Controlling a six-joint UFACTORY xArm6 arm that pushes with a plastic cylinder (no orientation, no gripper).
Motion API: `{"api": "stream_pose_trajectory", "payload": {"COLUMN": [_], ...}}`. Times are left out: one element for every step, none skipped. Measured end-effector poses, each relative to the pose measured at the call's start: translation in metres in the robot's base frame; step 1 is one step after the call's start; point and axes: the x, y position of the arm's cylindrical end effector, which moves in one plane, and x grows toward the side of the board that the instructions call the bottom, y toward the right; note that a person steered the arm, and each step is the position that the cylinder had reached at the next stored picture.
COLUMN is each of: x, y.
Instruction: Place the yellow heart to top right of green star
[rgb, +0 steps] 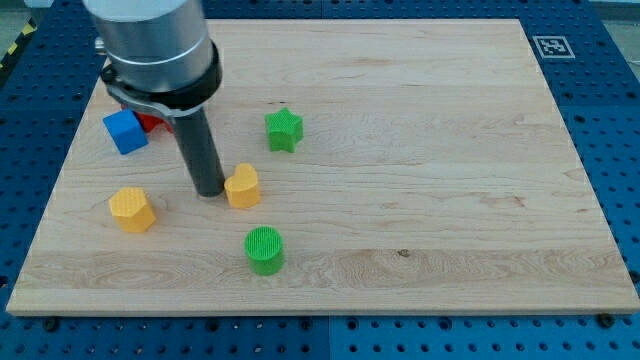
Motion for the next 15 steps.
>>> {"api": "stream_pose_trajectory", "payload": {"x": [0.016,0.036,0.037,0.031,0.022,0.009,-0.009,-0.032,-0.056,-0.08,-0.091,-0.09,-0.078,-0.077,-0.077], "y": [0.025,0.05,0.072,0.093,0.109,0.129,0.143,0.15,0.159,0.171,0.184,0.19,0.191,0.168,0.134]}}
